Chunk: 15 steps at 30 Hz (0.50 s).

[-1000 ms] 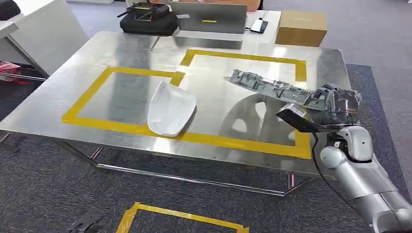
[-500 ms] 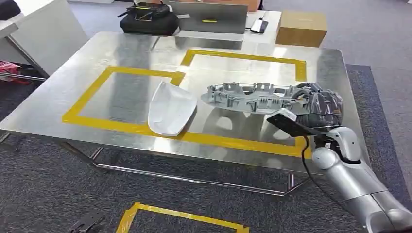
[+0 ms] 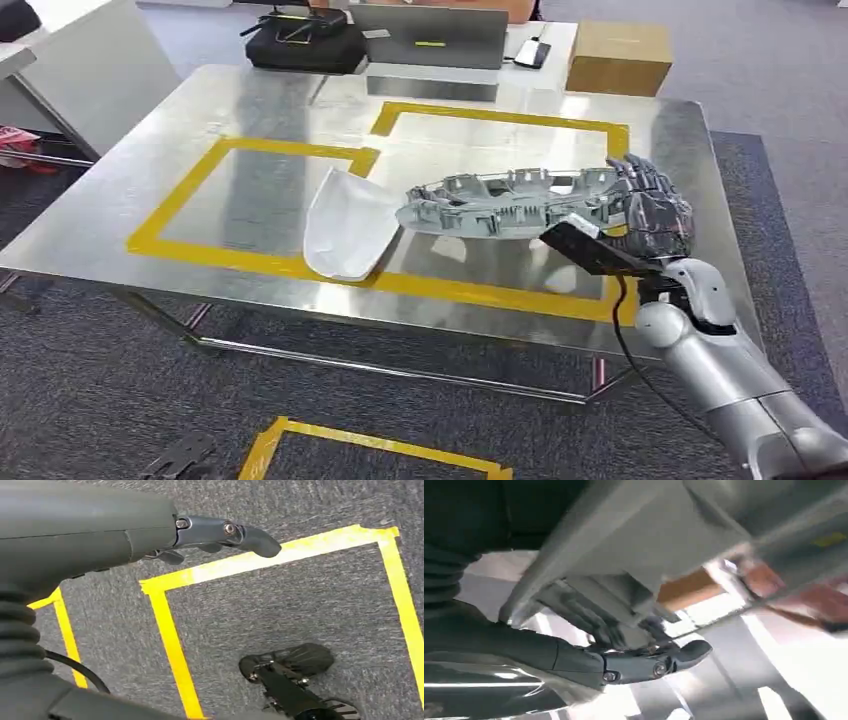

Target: Take the parts from the cabinet and place them on the table.

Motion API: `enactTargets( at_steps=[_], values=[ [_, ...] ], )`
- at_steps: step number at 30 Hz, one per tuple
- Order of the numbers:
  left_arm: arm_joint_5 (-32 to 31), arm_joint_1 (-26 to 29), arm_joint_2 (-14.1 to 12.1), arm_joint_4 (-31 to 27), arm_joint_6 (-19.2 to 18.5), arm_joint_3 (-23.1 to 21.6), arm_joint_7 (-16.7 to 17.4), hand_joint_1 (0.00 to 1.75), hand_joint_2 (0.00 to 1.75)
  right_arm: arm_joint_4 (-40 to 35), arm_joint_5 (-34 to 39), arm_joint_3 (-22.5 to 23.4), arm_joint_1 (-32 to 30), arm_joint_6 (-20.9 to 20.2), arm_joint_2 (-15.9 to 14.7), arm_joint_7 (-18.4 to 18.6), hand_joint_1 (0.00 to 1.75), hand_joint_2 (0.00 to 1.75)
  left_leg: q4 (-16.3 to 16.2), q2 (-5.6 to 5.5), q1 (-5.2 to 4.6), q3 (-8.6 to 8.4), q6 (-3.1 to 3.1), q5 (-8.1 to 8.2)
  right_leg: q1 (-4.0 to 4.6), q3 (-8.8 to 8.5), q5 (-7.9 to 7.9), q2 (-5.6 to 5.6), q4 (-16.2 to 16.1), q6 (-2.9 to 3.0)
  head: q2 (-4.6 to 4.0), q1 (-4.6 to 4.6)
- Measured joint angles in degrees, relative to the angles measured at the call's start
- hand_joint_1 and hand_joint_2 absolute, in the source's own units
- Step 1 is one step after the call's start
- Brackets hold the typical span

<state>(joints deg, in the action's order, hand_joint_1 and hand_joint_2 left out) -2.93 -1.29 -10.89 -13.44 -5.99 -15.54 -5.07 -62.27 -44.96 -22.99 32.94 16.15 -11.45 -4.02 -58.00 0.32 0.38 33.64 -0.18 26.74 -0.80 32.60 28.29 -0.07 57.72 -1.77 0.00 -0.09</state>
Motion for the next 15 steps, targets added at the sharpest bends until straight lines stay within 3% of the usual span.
enactTargets(
  at_steps=[4, 8, 12, 15],
  values=[
    [0.9, 0.3, 0.1, 0.0, 0.3, 0.2, 0.8, 0.0, 0.0, 0.1, 4.8, -0.1, 5.0, -17.8, 0.4, 13.4, 0.0, 0.0, 0.0, 0.1, 0.0, -0.04, 0.0, -0.01, -0.01, 0.02, -0.07, 0.11, 0.0, 0.02, 0.0, 0.0],
    [1.7, 0.3, 0.1, 0.0, 0.2, 0.6, 1.5, 0.0, 0.0, 1.6, 10.6, -1.3, 12.6, -32.2, 0.6, 22.5, 0.0, 0.0, 0.0, 0.22, 0.01, -0.11, -0.02, -0.08, -0.01, 0.0, -0.15, 0.23, 0.0, 0.02, 0.0, -0.02],
    [1.8, 0.3, 0.2, 0.0, -0.3, 1.6, 1.6, 0.0, 0.0, 3.7, 17.6, -4.1, 19.1, -41.7, 0.5, 27.4, 0.0, 0.0, 0.0, 0.25, 0.02, -0.11, 0.01, -0.14, 0.0, 0.02, -0.22, 0.26, 0.0, 0.0, 0.0, 0.0],
    [1.7, 0.2, 0.2, 0.0, -0.6, 1.7, 1.6, 0.0, 0.0, 4.6, 21.4, -7.0, 22.2, -43.4, 0.4, 28.6, 0.0, 0.0, 0.0, 0.25, 0.02, -0.1, 0.03, -0.16, 0.0, 0.04, -0.23, 0.24, 0.0, 0.0, 0.0, 0.0]
  ],
)
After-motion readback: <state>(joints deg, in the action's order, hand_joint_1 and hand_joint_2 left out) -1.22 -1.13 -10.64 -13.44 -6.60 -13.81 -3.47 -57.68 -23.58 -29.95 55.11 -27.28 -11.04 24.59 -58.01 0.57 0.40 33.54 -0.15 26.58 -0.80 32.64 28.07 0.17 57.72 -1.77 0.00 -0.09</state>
